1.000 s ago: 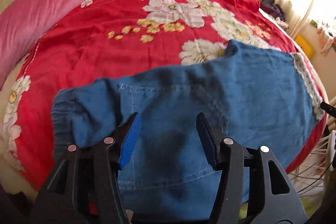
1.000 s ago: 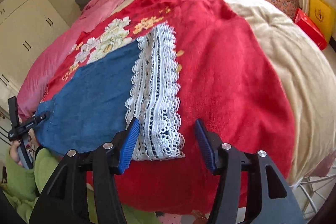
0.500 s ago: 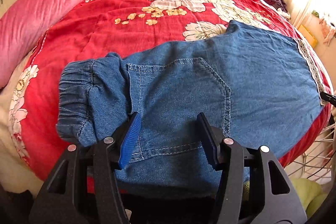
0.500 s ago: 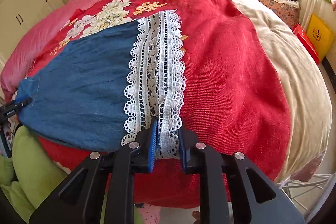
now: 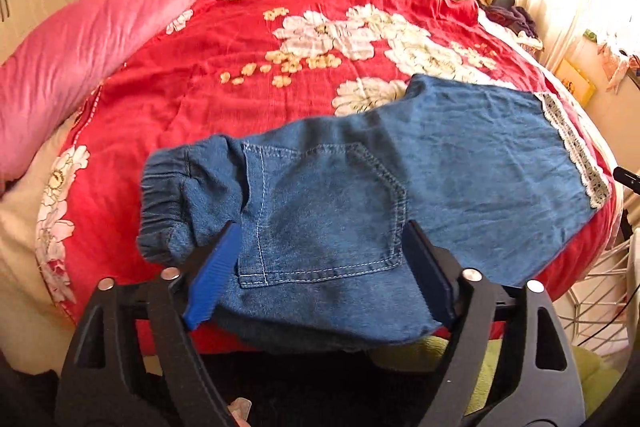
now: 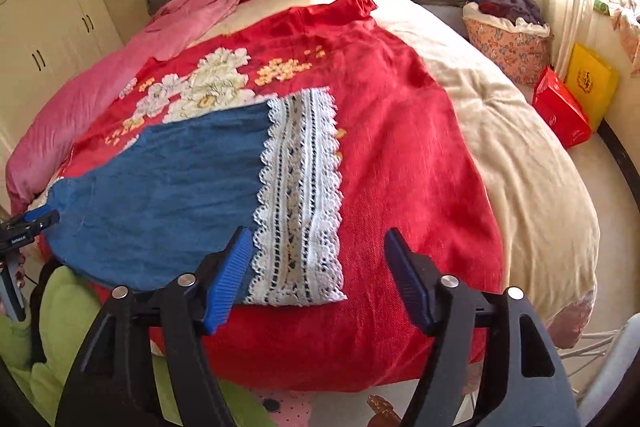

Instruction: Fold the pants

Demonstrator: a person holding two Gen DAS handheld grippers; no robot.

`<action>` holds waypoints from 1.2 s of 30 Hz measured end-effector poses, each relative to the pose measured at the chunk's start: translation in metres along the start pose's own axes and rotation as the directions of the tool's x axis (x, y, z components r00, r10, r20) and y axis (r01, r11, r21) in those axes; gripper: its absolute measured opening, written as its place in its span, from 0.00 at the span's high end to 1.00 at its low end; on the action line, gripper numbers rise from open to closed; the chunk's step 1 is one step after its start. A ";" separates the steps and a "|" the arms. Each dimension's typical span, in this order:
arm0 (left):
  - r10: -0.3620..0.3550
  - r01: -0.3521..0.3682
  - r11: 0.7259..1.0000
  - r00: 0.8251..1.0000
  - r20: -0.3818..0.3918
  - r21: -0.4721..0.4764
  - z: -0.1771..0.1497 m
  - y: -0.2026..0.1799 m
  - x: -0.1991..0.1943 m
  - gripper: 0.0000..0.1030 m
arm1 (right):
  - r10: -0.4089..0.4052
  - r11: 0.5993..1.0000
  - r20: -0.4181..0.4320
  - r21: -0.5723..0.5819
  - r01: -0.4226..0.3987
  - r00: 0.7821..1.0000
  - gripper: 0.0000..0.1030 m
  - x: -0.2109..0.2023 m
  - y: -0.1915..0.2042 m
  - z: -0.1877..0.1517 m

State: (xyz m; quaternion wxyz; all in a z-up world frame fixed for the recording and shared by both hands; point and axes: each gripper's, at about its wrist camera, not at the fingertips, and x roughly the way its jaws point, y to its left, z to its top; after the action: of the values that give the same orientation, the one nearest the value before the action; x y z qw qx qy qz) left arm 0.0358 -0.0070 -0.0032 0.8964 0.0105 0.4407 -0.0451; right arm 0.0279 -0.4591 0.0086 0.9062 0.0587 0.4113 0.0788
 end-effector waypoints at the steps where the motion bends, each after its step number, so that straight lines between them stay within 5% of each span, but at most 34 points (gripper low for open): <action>1: -0.001 0.001 1.000 1.000 0.003 -0.001 0.000 -0.001 -0.002 0.22 | 0.002 1.000 0.009 -0.006 -0.002 1.000 0.29 -0.002 0.002 0.001; 8: -0.008 0.008 1.000 1.000 0.022 0.002 0.006 -0.008 -0.012 0.14 | 0.050 0.998 0.066 -0.038 -0.048 0.997 0.16 -0.008 0.032 0.004; 17: -0.049 0.047 0.998 0.998 0.037 0.052 0.029 -0.040 -0.008 0.10 | 0.100 0.982 0.114 -0.172 -0.079 0.988 0.16 -0.004 0.084 0.004; 30: -0.109 0.113 0.978 0.993 -0.034 0.177 0.048 -0.107 0.049 0.10 | 0.073 0.970 -0.002 -0.231 -0.072 0.997 0.16 0.044 0.112 -0.015; 36: -0.023 0.055 0.965 0.992 -0.125 0.258 0.033 -0.123 0.091 0.10 | 0.002 0.989 -0.110 -0.150 -0.019 0.994 0.16 0.065 0.079 -0.023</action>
State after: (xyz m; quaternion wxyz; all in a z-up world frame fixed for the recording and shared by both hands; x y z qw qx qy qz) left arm 0.1062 -0.1376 -0.0521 0.8579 0.1222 0.4845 -0.1198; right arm 0.0457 -0.3680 -0.0407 0.8837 -0.0120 0.4529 0.1175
